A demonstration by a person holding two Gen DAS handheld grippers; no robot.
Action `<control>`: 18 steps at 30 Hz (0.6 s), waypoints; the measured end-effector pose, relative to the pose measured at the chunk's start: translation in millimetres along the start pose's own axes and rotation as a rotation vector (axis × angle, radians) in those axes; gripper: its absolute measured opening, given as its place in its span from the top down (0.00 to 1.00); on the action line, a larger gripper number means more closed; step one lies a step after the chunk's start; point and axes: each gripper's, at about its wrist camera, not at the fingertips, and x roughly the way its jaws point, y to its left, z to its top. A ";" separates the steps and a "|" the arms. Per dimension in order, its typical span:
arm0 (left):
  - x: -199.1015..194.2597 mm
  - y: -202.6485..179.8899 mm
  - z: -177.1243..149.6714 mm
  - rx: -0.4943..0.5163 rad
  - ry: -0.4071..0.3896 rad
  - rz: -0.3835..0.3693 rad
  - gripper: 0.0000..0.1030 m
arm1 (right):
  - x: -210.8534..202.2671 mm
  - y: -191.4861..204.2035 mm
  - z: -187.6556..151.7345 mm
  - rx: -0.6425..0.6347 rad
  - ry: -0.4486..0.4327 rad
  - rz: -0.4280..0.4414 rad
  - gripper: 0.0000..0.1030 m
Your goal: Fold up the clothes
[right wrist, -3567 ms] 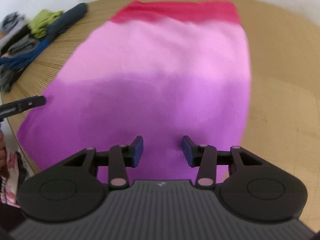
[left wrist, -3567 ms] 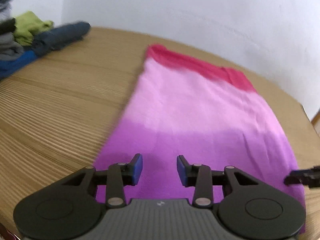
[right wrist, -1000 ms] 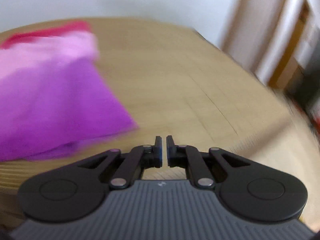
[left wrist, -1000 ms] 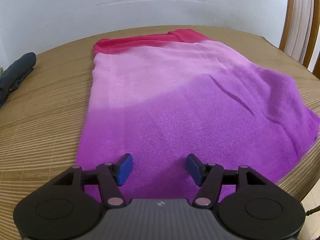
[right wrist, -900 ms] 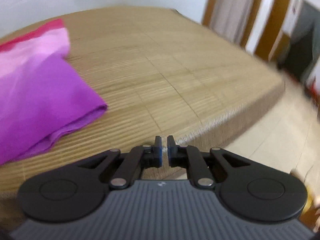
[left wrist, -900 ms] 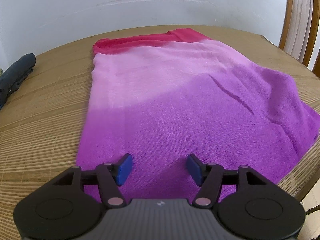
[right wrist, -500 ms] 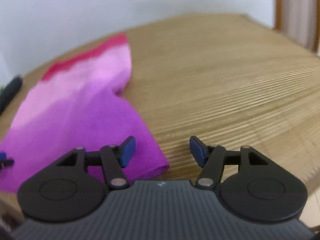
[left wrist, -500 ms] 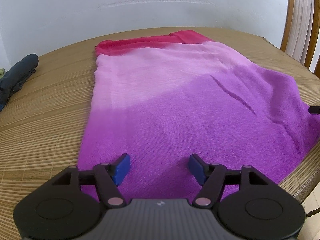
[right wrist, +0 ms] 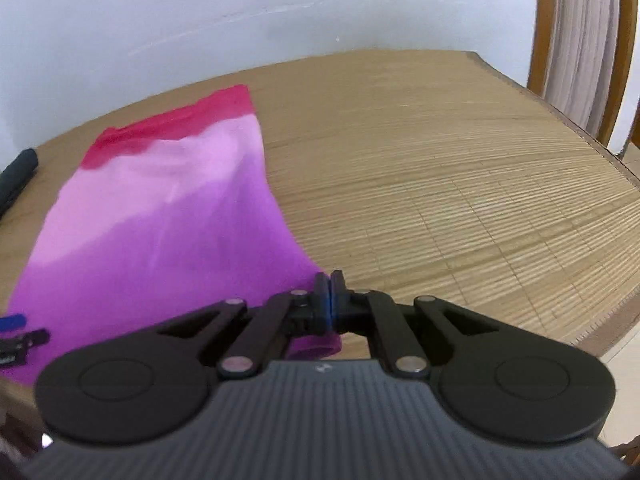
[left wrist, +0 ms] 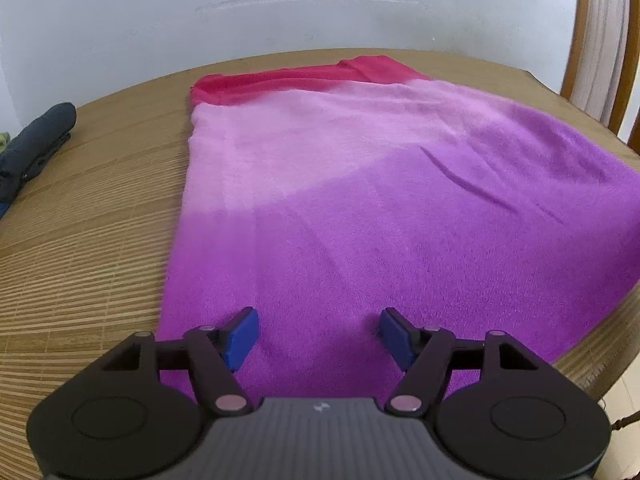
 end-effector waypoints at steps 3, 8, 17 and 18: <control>0.7 1.4 -0.1 0.002 -0.002 0.000 0.30 | 17.0 8.6 -14.1 -0.092 0.028 -0.153 0.94; 0.4 3.1 -0.4 -0.005 0.000 -0.002 0.29 | 19.2 -10.0 -28.2 0.169 0.042 -0.043 0.83; -9.4 -21.2 24.5 -0.036 -0.037 -0.024 0.33 | 23.0 5.1 -34.7 0.414 0.040 0.056 0.53; -11.9 -27.6 29.6 -0.042 -0.051 -0.046 0.33 | 23.6 6.6 -29.8 0.379 0.031 0.044 0.53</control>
